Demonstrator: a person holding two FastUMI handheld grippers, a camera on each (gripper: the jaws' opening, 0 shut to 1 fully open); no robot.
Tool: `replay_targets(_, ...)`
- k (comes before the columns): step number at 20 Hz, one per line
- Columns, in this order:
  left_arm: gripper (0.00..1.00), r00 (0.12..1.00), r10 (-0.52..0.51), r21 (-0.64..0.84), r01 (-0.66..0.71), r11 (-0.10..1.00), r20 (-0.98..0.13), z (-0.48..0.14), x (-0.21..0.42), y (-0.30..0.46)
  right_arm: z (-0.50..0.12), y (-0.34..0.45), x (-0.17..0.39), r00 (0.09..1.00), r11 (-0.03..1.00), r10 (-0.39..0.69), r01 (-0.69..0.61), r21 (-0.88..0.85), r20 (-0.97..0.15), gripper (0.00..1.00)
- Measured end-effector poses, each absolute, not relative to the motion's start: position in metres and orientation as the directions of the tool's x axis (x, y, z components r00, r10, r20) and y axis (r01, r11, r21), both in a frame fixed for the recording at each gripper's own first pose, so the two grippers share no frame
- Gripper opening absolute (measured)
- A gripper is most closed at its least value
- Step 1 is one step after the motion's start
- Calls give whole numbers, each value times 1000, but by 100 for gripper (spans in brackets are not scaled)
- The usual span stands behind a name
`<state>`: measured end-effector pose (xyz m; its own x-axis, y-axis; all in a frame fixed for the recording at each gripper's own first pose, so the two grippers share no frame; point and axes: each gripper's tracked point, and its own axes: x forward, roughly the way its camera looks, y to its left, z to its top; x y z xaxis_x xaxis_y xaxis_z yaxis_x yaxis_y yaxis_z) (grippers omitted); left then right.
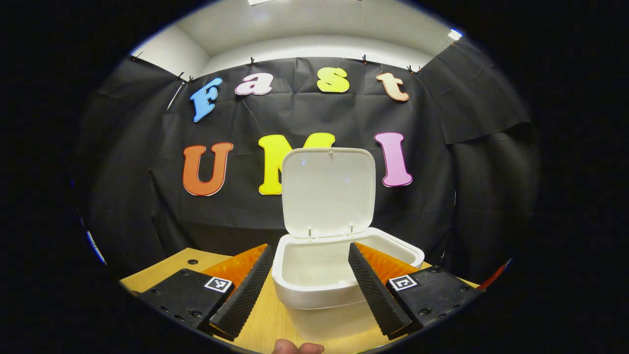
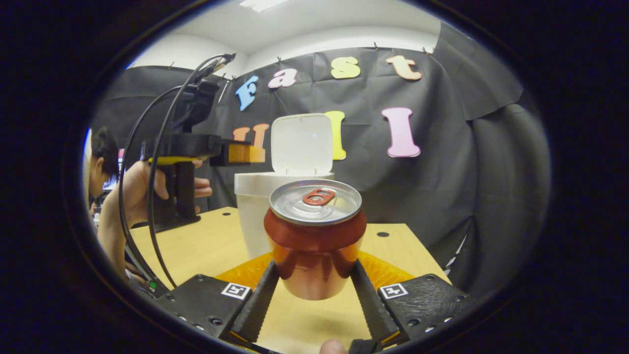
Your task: Press the lid of the desktop garbage bin to open it, pick up the crumpled paper on the desktop and throw it into the bin, then pick up the pop can on the desktop and drop it into the bin, and finally close the garbage bin lid.
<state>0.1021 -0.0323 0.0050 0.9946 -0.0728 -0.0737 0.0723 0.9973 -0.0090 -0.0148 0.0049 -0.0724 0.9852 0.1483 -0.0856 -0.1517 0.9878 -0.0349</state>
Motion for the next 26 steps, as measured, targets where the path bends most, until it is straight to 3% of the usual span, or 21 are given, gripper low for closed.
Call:
replay_targets(12, 99, 999, 13, -19, -14, 1000, -38, -1, 45, 12, -4, 49, 18, 968, 965, 247, -250, -75, -47, 80)
replay_targets(26, 100, 989, 77, -16, -80, 997, -127, -48, 5, 48, 62, 86, 73, 955, 954, 292, -294, -56, -42, 80)
